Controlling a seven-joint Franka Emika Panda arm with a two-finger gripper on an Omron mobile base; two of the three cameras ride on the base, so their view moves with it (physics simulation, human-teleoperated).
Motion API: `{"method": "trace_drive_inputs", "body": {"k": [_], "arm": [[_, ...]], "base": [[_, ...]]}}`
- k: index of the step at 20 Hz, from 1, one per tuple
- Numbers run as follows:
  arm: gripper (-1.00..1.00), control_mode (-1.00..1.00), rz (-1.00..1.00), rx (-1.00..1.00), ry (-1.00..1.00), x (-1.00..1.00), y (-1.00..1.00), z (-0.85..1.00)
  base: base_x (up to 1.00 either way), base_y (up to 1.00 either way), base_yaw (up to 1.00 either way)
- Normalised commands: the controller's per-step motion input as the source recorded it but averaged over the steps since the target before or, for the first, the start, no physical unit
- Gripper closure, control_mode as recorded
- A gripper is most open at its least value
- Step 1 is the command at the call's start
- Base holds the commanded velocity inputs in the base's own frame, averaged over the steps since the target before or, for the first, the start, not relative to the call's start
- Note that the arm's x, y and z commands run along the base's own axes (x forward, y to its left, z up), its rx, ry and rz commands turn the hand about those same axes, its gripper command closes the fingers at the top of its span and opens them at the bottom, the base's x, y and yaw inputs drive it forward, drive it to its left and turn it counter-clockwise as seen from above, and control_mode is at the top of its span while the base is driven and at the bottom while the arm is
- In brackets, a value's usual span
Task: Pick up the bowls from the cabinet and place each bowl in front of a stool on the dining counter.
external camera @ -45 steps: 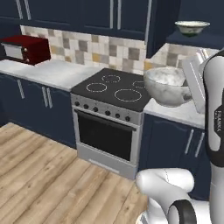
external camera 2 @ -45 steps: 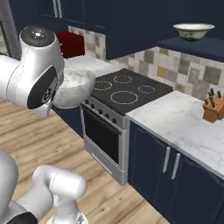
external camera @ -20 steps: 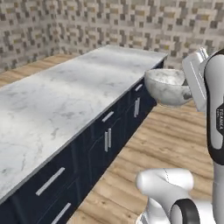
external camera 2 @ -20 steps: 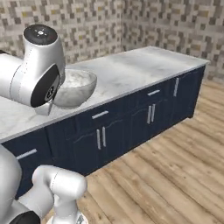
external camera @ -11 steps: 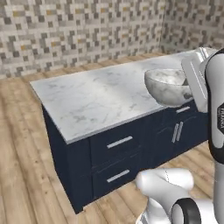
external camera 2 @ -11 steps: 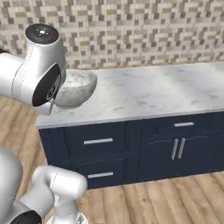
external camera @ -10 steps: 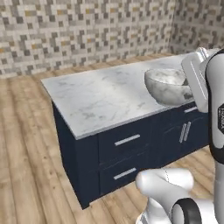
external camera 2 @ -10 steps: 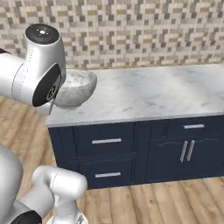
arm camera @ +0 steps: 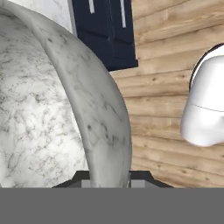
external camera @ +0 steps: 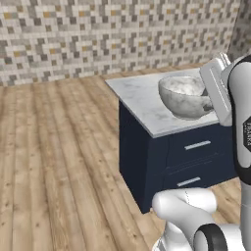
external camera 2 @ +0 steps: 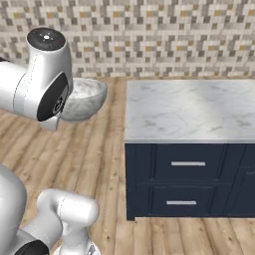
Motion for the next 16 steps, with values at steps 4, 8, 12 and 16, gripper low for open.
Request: {"method": "trace_drive_inputs", "body": {"k": [4,8,12,16], "arm": [[1.00,1.00,0.00,0.00,0.00,0.00,0.00,0.00],[1.00,1.00,0.00,0.00,0.00,0.00,0.00,0.00],[1.00,1.00,0.00,0.00,0.00,0.00,0.00,0.00],[1.00,1.00,0.00,0.00,0.00,0.00,0.00,0.00]], "base": [[0.06,1.00,0.02],[0.43,1.00,-0.03],[0.93,1.00,-0.13],[1.00,1.00,-0.13]]}}
